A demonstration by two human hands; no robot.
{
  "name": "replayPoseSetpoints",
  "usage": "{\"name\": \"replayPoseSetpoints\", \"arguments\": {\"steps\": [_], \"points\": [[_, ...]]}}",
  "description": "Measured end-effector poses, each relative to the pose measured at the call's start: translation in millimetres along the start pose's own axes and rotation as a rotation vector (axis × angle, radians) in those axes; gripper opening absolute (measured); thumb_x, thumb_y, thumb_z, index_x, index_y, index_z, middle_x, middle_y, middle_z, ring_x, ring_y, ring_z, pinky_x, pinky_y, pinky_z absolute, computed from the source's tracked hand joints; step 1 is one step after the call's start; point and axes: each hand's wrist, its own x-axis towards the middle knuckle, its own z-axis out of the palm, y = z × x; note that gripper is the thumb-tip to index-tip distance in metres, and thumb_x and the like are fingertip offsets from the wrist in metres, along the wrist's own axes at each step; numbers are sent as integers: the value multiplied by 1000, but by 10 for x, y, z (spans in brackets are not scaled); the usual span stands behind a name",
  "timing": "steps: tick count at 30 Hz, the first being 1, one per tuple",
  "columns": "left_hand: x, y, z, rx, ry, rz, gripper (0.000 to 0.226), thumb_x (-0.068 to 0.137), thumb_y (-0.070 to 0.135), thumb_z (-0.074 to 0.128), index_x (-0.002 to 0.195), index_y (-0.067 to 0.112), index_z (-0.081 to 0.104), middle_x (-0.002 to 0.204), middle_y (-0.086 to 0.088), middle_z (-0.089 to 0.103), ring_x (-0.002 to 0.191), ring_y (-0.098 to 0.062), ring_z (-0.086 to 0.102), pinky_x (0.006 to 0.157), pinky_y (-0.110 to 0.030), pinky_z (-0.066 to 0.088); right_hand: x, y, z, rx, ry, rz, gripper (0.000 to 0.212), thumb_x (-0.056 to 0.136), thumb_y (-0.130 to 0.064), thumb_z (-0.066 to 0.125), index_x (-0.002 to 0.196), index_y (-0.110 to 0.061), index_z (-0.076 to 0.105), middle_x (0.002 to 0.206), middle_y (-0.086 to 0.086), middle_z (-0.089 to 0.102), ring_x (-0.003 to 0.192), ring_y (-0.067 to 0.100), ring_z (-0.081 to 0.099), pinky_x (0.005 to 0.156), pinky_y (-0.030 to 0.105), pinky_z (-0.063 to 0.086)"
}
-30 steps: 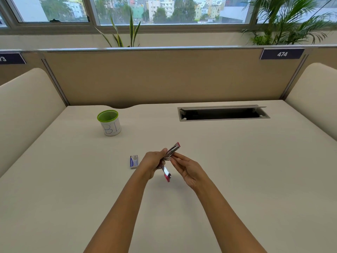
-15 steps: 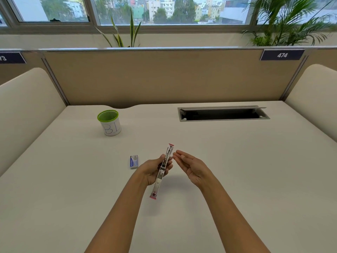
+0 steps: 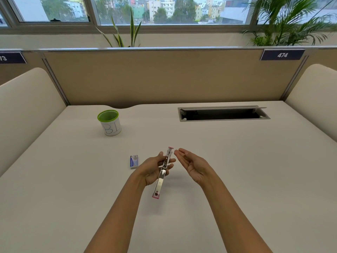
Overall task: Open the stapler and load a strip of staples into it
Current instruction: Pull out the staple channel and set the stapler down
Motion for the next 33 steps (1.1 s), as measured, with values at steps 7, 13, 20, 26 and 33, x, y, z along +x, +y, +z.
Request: {"name": "replayPoseSetpoints", "arguments": {"steps": [7, 13, 20, 26, 33], "points": [[-57, -23, -20, 4, -84, 63, 25, 94, 24, 46, 108, 8, 59, 116, -13, 59, 91, -19, 58, 73, -31, 47, 8, -1, -35, -68, 26, -34, 29, 94, 8, 39, 120, 12, 51, 114, 25, 61, 100, 28, 63, 76, 26, 58], [-6, -67, -43, 141, 29, 111, 19, 92, 22, 52, 99, 10, 64, 104, -6, 66, 83, -15, 58, 62, -25, 48, 45, 46, -98, -190, 36, -102, 23, 90, 4, 52, 110, 4, 62, 99, 12, 68, 89, 17, 65, 77, 19, 57], [32, -75, -42, 347, 188, 155, 29, 88, 22, 60, 110, 3, 61, 89, -6, 58, 72, -14, 52, 53, -21, 46, 118, 78, -149, -534, 84, -222, 24, 89, -1, 56, 111, -4, 66, 107, 7, 67, 100, 12, 59, 84, 17, 45], [190, -149, -121, 777, 422, 333, 34, 83, 7, 64, 116, 7, 62, 93, -11, 62, 75, -21, 55, 57, -22, 54, 199, 60, -123, -525, 138, -276, 25, 80, 1, 67, 105, 0, 66, 92, 9, 68, 87, 17, 64, 81, 20, 53], [332, -222, -113, 1070, 538, 458, 13, 85, 2, 52, 80, 3, 65, 69, -15, 53, 65, -22, 41, 53, -27, 27, 310, 60, -56, -528, 141, -297, 10, 76, -4, 73, 85, -6, 69, 83, 10, 68, 78, 20, 65, 83, 26, 54]]}}
